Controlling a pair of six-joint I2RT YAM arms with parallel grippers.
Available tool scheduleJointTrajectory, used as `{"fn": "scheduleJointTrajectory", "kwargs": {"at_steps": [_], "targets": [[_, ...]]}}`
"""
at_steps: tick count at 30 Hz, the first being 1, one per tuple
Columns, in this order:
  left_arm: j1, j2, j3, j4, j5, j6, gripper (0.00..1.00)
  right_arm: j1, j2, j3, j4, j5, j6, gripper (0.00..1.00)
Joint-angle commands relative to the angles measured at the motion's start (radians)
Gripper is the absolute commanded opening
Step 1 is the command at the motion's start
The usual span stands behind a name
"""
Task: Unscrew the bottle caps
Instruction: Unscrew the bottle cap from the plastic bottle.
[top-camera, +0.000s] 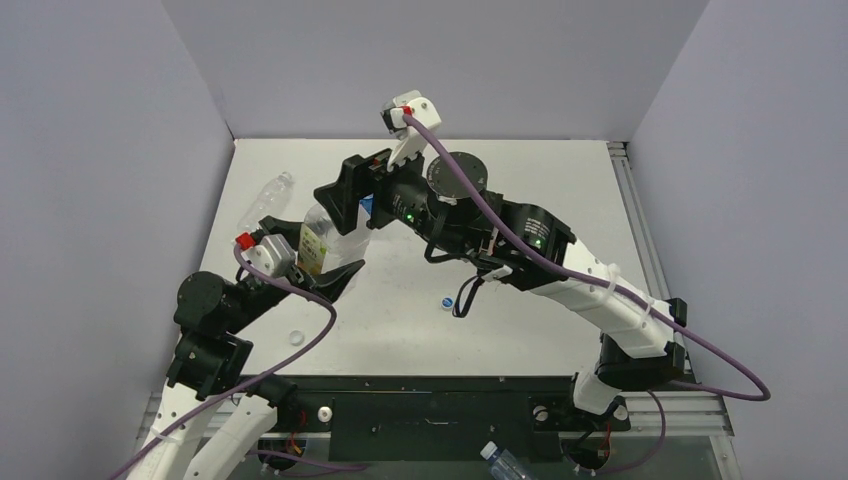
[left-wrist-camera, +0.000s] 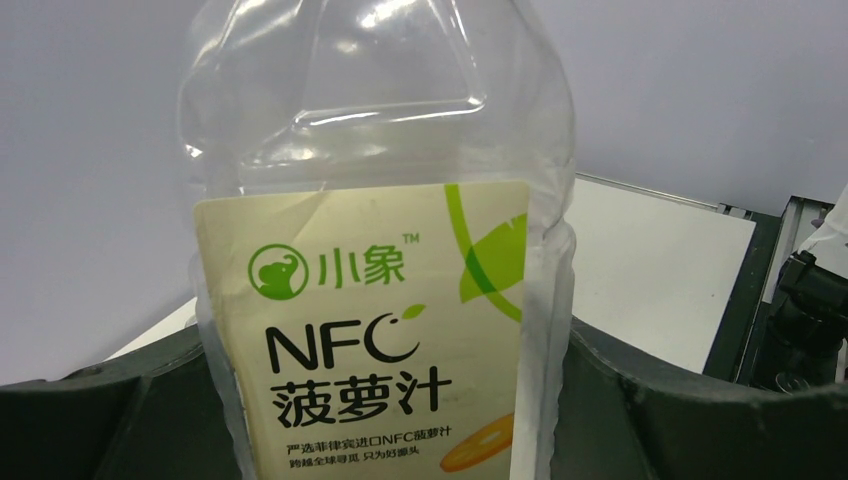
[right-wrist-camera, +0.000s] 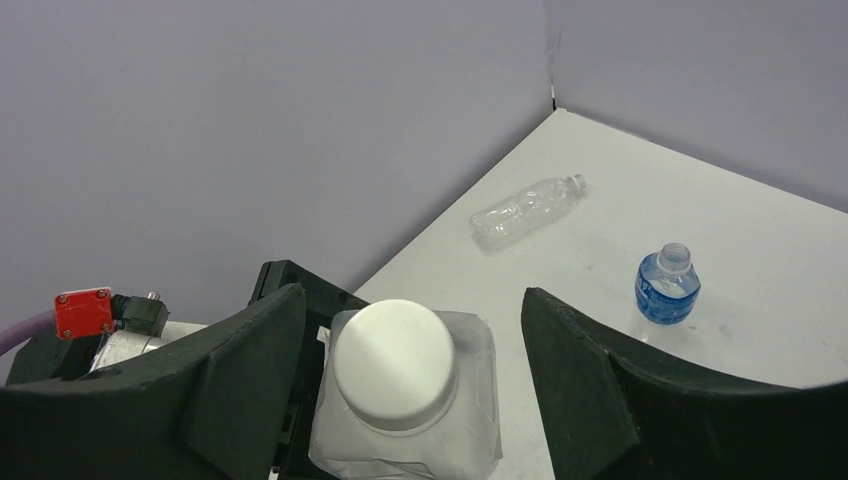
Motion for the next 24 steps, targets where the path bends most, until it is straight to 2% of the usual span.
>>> {"fn": "scheduleJointTrajectory", "kwargs": {"at_steps": [1, 7, 12, 16, 24], "targets": [[0.001, 0.002, 0.039, 0.062, 0.013, -0.017, 0.02, 0.006, 0.005, 0.047, 0.069, -0.031, 0.008, 0.72], [0.002, 0.008, 0.043, 0.087, 0.004, -0.033, 0.02, 0.007, 0.015, 0.044, 0.073, -0.025, 0.006, 0.61], [0.001, 0.024, 0.056, 0.089, -0.004, -0.052, 0.02, 0.009, 0.019, 0.032, 0.071, -0.013, -0.005, 0.58], [0.001, 0.033, 0.063, 0.089, -0.008, -0.065, 0.01, 0.012, 0.016, 0.017, 0.083, 0.001, -0.017, 0.50], [0.002, 0.053, 0.087, 0.089, 0.001, -0.090, 0.00, 0.017, 0.030, 0.026, 0.088, 0.023, -0.041, 0.43]]}}
